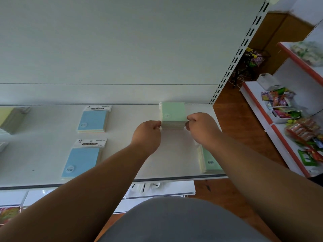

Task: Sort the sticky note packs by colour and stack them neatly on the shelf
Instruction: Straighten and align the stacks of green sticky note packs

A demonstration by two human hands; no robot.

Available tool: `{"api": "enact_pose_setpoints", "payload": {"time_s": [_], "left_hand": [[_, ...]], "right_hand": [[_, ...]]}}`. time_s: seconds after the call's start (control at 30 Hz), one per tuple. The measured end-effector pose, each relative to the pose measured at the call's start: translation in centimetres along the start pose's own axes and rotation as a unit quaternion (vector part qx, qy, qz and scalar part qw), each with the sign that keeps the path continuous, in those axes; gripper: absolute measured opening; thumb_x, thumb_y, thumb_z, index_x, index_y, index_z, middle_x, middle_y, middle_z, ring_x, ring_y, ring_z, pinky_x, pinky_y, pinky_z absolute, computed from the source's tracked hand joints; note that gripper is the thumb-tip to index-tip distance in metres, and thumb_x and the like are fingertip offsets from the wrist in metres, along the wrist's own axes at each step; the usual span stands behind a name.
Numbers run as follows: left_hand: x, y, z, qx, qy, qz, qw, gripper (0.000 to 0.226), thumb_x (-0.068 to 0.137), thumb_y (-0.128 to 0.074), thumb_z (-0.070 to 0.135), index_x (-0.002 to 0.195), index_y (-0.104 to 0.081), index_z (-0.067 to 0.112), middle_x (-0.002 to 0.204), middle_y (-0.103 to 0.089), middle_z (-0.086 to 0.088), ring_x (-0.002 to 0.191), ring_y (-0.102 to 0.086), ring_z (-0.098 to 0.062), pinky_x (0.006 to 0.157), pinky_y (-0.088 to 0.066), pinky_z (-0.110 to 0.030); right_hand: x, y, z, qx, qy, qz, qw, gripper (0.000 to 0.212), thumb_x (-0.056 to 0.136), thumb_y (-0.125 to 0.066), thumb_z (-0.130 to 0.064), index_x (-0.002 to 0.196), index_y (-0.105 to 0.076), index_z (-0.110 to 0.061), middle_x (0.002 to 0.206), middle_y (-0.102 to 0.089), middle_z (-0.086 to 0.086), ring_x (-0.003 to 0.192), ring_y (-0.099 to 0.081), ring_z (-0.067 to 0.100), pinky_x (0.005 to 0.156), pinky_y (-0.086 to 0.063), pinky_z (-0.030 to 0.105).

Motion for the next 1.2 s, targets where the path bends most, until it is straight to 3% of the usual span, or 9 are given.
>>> {"api": "enact_pose_setpoints", "payload": {"time_s": [0.23,0.4,0.53,0.63,0.73,0.9,1.03,1.13,1.2], "left_hand": [[0.2,0.1,-0.5,-0.038,0.016,-0.008,0.999,0.039,0.096,-0.043,0.011,0.130,-0.059,0.022,0.123,-0.065,0.007,0.104,-0.058,-0.013,0.083,-0.044,-0.023],[0.0,-0.1,-0.7,0.003,-0.011,-0.011,1.000,0.048,0.097,-0.039,0.013,0.144,-0.043,0.023,0.127,-0.062,0.010,0.114,-0.057,-0.014,0.087,-0.043,-0.024],[-0.2,-0.1,-0.2,0.040,-0.042,-0.018,0.998,0.049,0.097,-0.037,0.012,0.144,-0.042,0.024,0.127,-0.062,0.009,0.114,-0.057,-0.014,0.086,-0.041,-0.021],[0.1,-0.2,-0.5,0.031,-0.037,-0.038,0.998,0.049,0.098,-0.036,0.013,0.145,-0.041,0.024,0.129,-0.061,0.009,0.114,-0.058,-0.012,0.084,-0.040,-0.020],[-0.1,-0.3,-0.8,0.017,-0.033,-0.053,0.998,0.048,0.099,-0.036,0.014,0.145,-0.041,0.025,0.129,-0.062,0.009,0.115,-0.058,-0.012,0.088,-0.043,-0.021],[-0.3,-0.4,-0.8,-0.049,-0.006,-0.038,0.998,0.042,0.098,-0.040,0.013,0.136,-0.052,0.027,0.122,-0.065,0.010,0.109,-0.061,-0.015,0.095,-0.051,-0.035],[-0.7,0.0,-0.2,-0.067,0.028,-0.036,0.997,0.046,0.094,-0.043,0.008,0.076,-0.060,0.047,0.090,-0.065,0.019,0.099,-0.065,-0.024,0.094,-0.052,-0.041],[-0.5,0.4,0.2,-0.096,0.048,-0.031,0.994,0.039,0.094,-0.045,0.011,0.072,-0.060,0.040,0.089,-0.066,0.009,0.093,-0.064,-0.026,0.090,-0.051,-0.040],[0.0,0.5,0.5,-0.113,0.048,-0.026,0.992,0.019,0.091,-0.047,0.022,0.087,-0.065,0.026,0.095,-0.064,-0.005,0.092,-0.060,-0.028,0.083,-0.048,-0.037]], "right_hand": [[0.0,0.1,0.2,-0.003,0.000,0.000,1.000,0.041,0.095,-0.044,-0.013,0.135,-0.055,-0.010,0.131,-0.062,0.010,0.117,-0.059,0.025,0.100,-0.048,0.041],[0.2,0.3,0.4,-0.071,0.005,-0.006,0.997,0.040,0.092,-0.054,-0.016,0.132,-0.057,-0.010,0.129,-0.061,0.009,0.115,-0.059,0.026,0.095,-0.045,0.030],[0.8,0.1,0.6,-0.006,-0.030,-0.031,0.999,0.041,0.085,-0.057,-0.008,0.125,-0.063,-0.010,0.121,-0.067,0.010,0.110,-0.063,0.028,0.096,-0.052,0.042],[1.0,0.2,0.9,0.053,-0.065,-0.035,0.996,0.035,0.086,-0.055,-0.003,0.119,-0.065,-0.009,0.110,-0.071,0.013,0.098,-0.067,0.028,0.071,-0.055,0.029],[1.0,0.4,0.9,0.109,-0.094,-0.051,0.988,0.029,0.092,-0.046,0.001,0.112,-0.063,-0.010,0.102,-0.071,0.018,0.079,-0.065,0.025,0.048,-0.042,0.018],[1.6,0.1,1.0,0.137,-0.109,-0.059,0.983,0.029,0.092,-0.040,-0.002,0.109,-0.063,-0.007,0.093,-0.072,0.019,0.073,-0.065,0.026,0.065,-0.046,0.031],[1.4,0.0,1.2,0.144,-0.111,-0.069,0.981,0.035,0.092,-0.040,0.001,0.119,-0.062,0.000,0.105,-0.070,0.024,0.072,-0.062,0.025,0.056,-0.045,0.024],[2.0,0.6,1.0,0.152,-0.079,-0.007,0.985,0.031,0.093,-0.044,-0.006,0.115,-0.065,-0.001,0.106,-0.069,0.021,0.087,-0.067,0.027,0.073,-0.054,0.033],[2.4,0.6,0.8,0.222,-0.095,0.015,0.970,0.037,0.095,-0.047,-0.029,0.110,-0.064,-0.001,0.099,-0.069,0.016,0.089,-0.066,0.026,0.086,-0.055,0.041]]}}
Point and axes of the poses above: each hand's wrist, its own x-axis towards the middle knuckle, its own y-axis out of the back of the hand, z = x × y, the point moved 5 cm from there along x, towards the middle knuckle
